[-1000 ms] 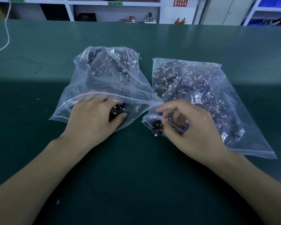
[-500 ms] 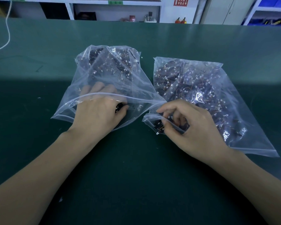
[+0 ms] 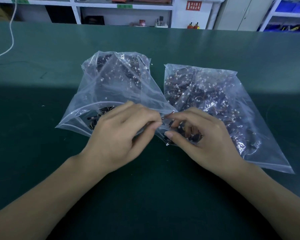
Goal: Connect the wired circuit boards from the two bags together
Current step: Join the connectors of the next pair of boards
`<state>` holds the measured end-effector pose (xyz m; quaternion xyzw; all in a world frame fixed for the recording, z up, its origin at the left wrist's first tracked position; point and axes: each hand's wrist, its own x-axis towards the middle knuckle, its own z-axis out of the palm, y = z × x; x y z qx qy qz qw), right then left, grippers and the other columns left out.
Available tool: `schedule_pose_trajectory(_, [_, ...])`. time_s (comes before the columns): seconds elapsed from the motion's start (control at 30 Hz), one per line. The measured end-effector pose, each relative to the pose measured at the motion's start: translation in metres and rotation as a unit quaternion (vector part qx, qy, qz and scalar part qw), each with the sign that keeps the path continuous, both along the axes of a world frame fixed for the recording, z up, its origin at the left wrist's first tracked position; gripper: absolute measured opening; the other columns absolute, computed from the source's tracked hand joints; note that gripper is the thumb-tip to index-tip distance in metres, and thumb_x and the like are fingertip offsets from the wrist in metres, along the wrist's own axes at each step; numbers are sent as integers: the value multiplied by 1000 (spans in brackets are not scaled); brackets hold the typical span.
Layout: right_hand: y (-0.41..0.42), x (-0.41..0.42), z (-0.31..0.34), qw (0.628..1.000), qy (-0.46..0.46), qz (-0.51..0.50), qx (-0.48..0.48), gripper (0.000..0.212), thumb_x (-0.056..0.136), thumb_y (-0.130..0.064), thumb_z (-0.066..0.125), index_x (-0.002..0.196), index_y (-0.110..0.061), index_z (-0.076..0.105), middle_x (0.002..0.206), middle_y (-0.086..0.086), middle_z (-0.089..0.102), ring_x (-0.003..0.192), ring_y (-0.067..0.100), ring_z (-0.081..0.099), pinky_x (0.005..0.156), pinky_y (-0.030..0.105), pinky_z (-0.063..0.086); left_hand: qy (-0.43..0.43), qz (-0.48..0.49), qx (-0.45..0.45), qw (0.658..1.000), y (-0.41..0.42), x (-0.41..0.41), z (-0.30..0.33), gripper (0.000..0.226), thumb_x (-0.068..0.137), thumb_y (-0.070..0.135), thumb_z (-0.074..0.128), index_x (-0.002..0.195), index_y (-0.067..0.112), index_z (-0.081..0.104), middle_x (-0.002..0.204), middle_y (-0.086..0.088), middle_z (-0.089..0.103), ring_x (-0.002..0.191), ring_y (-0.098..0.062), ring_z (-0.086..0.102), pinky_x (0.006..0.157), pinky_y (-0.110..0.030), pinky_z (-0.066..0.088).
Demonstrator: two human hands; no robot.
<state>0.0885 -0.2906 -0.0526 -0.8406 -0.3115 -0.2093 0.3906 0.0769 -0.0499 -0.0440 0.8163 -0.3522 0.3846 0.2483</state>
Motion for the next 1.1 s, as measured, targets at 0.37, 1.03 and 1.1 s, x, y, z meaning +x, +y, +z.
schedule_pose_trajectory(0.37, [0,2,2,996,-11,22,86,7,96,-11,80,103,-13,81,98,-4,71,71,17,64,66,26,50,141,-56,-161,975,-6,-6,-2,4,104,7,65,105,4,68,97,-1,76,90,-19,73,82,-32,57])
schedule_pose_trajectory(1.03, [2,1,-1,998,-12,11,63,7,94,-13,81,100,-12,77,90,-21,69,71,3,62,71,8,44,153,-22,-126,980,-8,-2,-5,7,96,16,79,94,10,78,89,9,74,83,-12,69,72,-35,55])
schedule_pose_trajectory(1.1, [2,0,0,997,-3,9,71,6,94,-15,81,98,-13,78,89,-16,71,69,7,63,69,10,45,151,-21,-125,980,-9,-3,-5,8,97,17,79,94,10,78,89,9,74,83,-11,68,72,-34,54])
